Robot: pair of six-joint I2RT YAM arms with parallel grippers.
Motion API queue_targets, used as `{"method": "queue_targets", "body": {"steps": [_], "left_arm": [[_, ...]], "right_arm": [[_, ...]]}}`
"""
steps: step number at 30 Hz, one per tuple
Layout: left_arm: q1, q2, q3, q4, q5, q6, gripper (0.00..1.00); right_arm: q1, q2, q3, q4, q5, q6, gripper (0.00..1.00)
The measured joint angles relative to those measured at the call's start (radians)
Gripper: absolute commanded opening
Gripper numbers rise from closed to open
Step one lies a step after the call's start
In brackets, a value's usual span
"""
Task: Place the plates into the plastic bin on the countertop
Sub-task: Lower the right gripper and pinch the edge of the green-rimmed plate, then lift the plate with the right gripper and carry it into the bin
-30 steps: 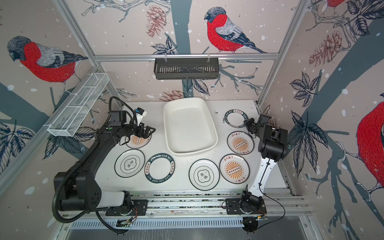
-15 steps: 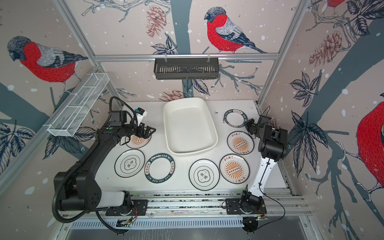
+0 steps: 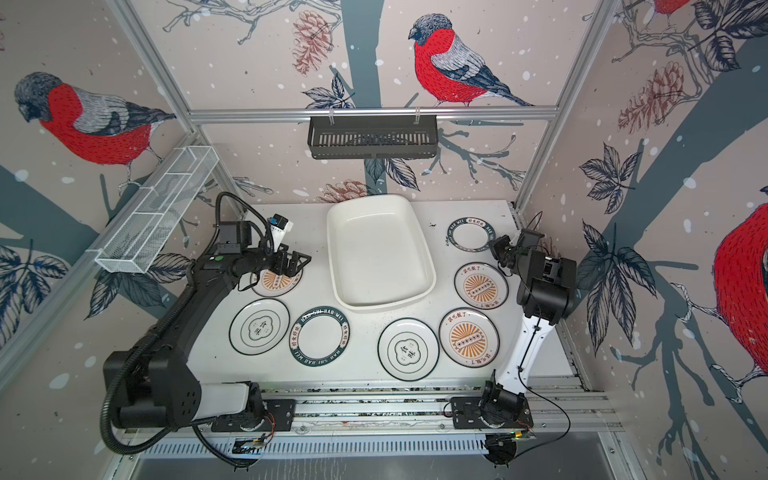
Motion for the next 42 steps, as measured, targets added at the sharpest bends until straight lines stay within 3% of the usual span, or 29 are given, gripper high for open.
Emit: {"method": "queue_targets", "body": {"steps": [12, 21, 32, 42], "left_arm": [[0.000, -0.021, 0.019, 0.003, -0.026, -0.026, 0.98], [-0.001, -0.077, 0.034, 0.037, -0.036, -0.054, 0.98], [-0.001, -0.096, 0.034, 0.060, 0.006, -0.080, 0.98], [-0.001, -0.100, 0.037, 0.084, 0.042, -0.124, 0.98]], "right_arm": [[0.012, -0.157, -0.042, 0.001, -0.018, 0.029, 0.02], [0.080, -0.316, -0.051, -0.079, -0.028, 0.003, 0.02], [0.327, -0.409, -0.006, -0.186, -0.008, -0.030, 0.02], [0.593, -0.302, 0.087, -0.192, 0.078, -0.019, 0.02]]}}
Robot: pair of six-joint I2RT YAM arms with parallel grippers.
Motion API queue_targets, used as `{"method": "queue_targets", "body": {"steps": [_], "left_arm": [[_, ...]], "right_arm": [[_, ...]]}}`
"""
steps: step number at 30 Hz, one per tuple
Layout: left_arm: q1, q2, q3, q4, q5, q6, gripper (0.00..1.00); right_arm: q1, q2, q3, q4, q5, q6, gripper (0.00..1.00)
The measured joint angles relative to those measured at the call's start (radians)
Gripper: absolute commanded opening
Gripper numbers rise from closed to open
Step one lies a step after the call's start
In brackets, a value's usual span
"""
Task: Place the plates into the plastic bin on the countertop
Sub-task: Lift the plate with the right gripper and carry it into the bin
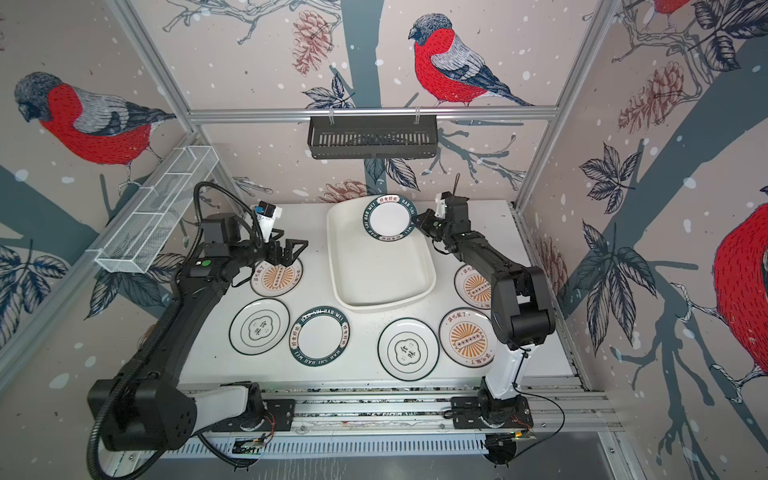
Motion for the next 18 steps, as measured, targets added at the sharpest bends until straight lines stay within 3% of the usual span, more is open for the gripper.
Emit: {"method": "queue_targets", "body": {"steps": [10, 18], "left_arm": [[0.000, -0.013, 0.003, 0.002, 0.027, -0.005, 0.98], [0.000, -0.027, 0.000, 0.000, 0.041, -0.005, 0.98]], "right_arm": [[0.163, 0.211, 0.137, 0.007, 0.111, 0.030, 0.02], [0.177, 0.326, 0.212, 0.003, 0.165, 0.052, 0.02]]}}
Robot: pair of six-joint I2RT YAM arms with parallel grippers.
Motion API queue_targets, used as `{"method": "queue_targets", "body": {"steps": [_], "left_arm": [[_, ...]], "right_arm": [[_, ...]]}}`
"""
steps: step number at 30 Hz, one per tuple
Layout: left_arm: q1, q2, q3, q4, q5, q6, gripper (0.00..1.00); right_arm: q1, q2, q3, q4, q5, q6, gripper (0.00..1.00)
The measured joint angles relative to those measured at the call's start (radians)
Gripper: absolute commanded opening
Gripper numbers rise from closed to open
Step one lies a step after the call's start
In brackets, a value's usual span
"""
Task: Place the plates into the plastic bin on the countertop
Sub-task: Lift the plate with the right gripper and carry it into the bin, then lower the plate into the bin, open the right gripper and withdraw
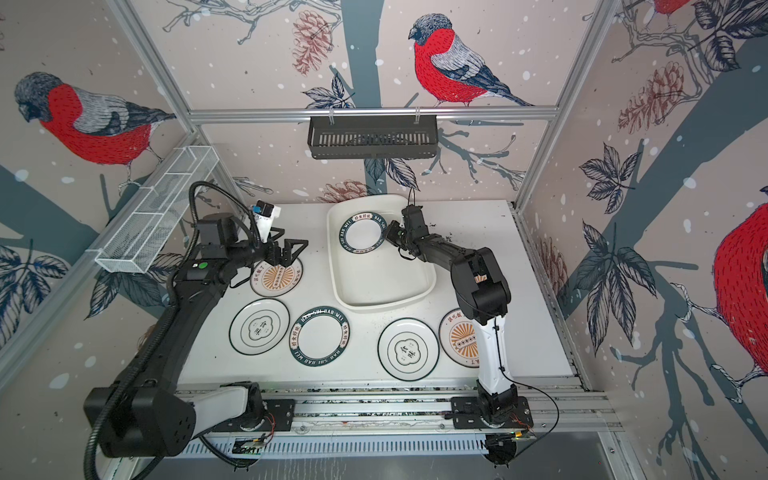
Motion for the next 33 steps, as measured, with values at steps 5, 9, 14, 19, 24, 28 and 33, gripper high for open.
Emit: {"method": "queue_targets", "body": {"steps": [5, 9, 14, 19, 24, 28, 33], "left_arm": [[0.000, -0.003, -0.005, -0.002, 0.004, 0.000, 0.98], [0.000, -0.004, -0.006, -0.002, 0.005, 0.000, 0.98], [0.000, -0.007, -0.009, -0.002, 0.007, 0.000, 0.98], [0.000, -0.006, -0.011, -0.002, 0.007, 0.000, 0.98], [0.000, -0.003, -0.013, -0.001, 0.008, -0.002, 0.98], [0.000, 0.001, -0.013, -0.001, 0.008, -0.003, 0.98], [0.000, 0.004, -0.014, -0.001, 0.008, -0.003, 0.98]], "right_arm": [[0.002, 0.051, 0.053, -0.004, 0.013, 0.004, 0.03], [0.003, 0.097, 0.102, -0.006, 0.013, 0.019, 0.03], [0.003, 0.135, 0.138, -0.026, 0.023, 0.019, 0.03], [0.004, 0.172, 0.160, -0.027, 0.025, 0.019, 0.03], [0.003, 0.201, 0.180, -0.029, 0.028, 0.019, 0.04], [0.003, 0.221, 0.198, -0.025, 0.026, 0.025, 0.06], [0.002, 0.242, 0.220, -0.018, 0.019, 0.027, 0.08]]}}
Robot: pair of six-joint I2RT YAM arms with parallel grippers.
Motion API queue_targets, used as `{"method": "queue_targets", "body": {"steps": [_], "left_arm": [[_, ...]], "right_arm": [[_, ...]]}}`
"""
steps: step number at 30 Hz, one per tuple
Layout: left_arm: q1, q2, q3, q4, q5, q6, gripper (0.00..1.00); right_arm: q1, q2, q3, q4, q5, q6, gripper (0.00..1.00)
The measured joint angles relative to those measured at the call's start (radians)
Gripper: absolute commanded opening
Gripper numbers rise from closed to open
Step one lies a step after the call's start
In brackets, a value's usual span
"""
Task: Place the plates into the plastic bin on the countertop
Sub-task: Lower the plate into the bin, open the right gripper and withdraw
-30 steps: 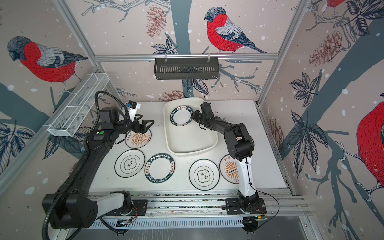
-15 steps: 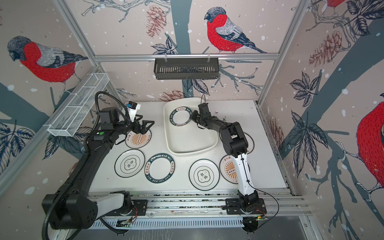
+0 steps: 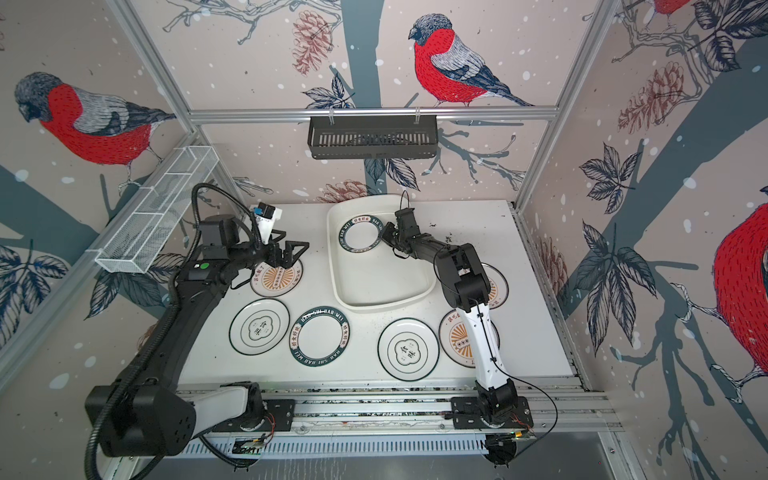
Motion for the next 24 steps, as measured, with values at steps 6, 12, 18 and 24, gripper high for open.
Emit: {"method": "queue_targets", "body": {"steps": [6, 12, 18, 24], "left_arm": [[0.000, 0.000, -0.001, 0.000, 0.000, 0.000, 0.98], [0.000, 0.000, -0.006, 0.003, 0.000, -0.001, 0.98], [-0.001, 0.000, -0.009, 0.003, 0.000, -0.001, 0.98], [-0.001, -0.003, -0.011, 0.003, 0.000, -0.001, 0.98]], "right_arm": [[-0.002, 0.009, 0.005, -0.002, 0.001, 0.000, 0.13], [-0.002, 0.012, 0.005, -0.008, 0.001, -0.001, 0.17], [-0.002, 0.012, 0.003, -0.011, 0.002, -0.002, 0.22], [-0.002, 0.012, 0.008, -0.042, 0.025, -0.010, 0.33]]}}
